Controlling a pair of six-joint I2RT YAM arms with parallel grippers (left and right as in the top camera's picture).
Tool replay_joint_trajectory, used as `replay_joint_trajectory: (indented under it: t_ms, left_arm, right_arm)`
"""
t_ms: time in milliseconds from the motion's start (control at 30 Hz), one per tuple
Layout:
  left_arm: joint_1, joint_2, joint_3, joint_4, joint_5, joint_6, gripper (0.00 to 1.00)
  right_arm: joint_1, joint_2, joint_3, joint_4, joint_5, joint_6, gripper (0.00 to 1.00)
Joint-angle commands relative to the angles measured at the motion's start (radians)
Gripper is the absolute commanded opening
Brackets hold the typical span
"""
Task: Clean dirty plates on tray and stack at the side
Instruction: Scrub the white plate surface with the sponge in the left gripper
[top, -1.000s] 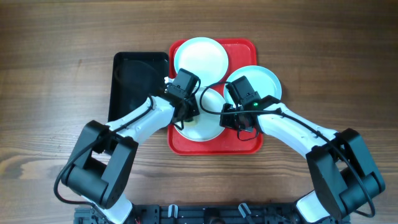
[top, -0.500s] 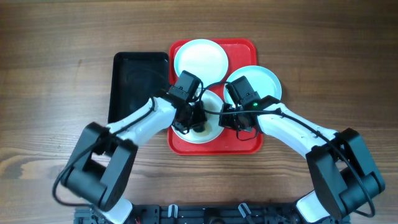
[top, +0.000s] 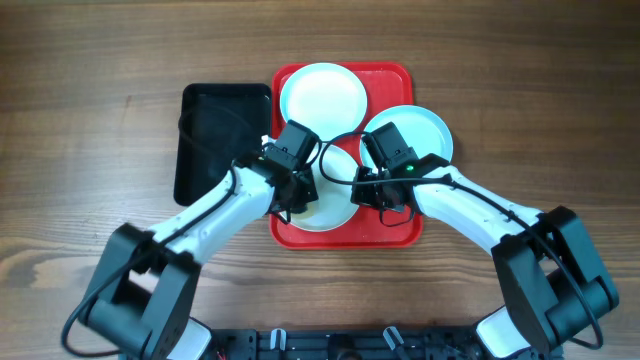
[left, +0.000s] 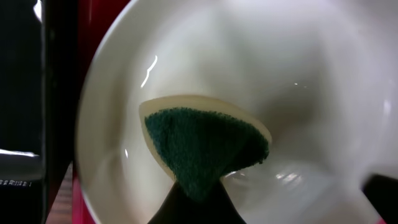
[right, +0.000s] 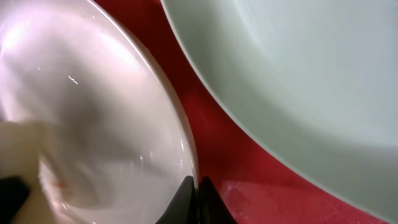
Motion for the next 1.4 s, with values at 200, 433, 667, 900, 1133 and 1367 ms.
replay_joint_trajectory:
  t_ms: [200,433,667,900,1133,1367]
  left_arm:
    - [-0.004,0.082,-0.007,0.017,-0.030,-0.013,0.04]
    - [-0.004,0.116,-0.008,0.061,0.040,-0.015,0.04]
    - [-0.004,0.180,-0.008,0.081,0.109,-0.021,0.04]
    - [-0.020,0.180,-0.008,0.127,0.181,-0.022,0.04]
    - [-0.067,0.180,-0.008,0.213,0.214,-0.021,0.04]
    - [-0.056,0.136,-0.001,0.243,0.226,-0.021,0.04]
  right_arm:
    - [0.009,0.011,-0.002,0.005,-0.027,-0.004,0.04]
    - [0.009,0.011,-0.002,0.006,-0.027,-0.004,0.04]
    - [0.009,0.011,-0.002,0.006,-0.027,-0.004,0.04]
    - [0.009,0.011,-0.002,0.006,-0.027,-0.003,0.04]
    - [0.009,0.011,-0.002,0.006,-0.027,-0.004,0.04]
    - [0.009,0.011,-0.002,0.006,-0.027,-0.006,0.04]
